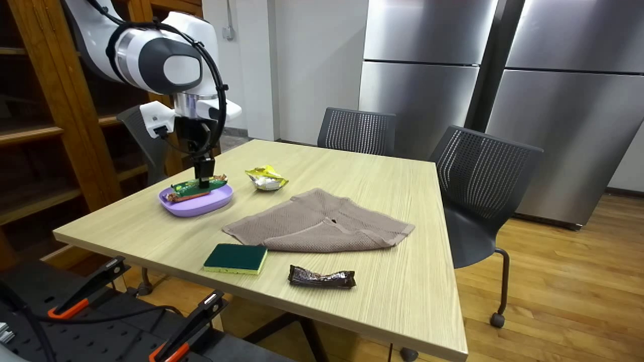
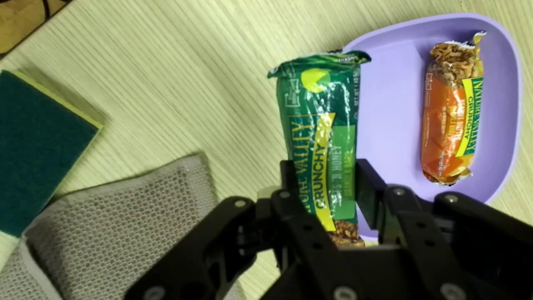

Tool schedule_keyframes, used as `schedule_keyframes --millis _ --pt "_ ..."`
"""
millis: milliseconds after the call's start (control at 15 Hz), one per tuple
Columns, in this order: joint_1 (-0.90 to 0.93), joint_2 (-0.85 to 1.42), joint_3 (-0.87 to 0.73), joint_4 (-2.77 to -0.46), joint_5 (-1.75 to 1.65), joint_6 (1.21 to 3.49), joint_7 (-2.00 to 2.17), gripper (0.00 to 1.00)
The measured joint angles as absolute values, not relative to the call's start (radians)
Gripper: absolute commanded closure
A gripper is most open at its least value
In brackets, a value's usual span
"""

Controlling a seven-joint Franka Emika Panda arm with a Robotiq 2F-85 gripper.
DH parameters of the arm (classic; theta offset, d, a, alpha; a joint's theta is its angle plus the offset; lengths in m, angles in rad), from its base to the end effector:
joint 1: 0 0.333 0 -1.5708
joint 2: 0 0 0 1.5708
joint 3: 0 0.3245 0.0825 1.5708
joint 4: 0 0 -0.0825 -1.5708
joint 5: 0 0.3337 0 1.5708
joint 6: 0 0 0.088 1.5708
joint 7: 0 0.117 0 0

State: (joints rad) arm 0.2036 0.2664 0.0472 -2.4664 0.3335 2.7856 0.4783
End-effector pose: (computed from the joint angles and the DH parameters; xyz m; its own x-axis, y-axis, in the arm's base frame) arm 0.4540 0.1027 0.2378 0.8587 -0.5109 -0.0399 -0.5111 -0.8482 -0.1392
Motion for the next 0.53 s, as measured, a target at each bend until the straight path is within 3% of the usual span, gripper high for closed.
schedule_keyframes --millis 533 --pt "0.261 0.383 0.052 -2.345 0.309 2.784 0.515 0.87"
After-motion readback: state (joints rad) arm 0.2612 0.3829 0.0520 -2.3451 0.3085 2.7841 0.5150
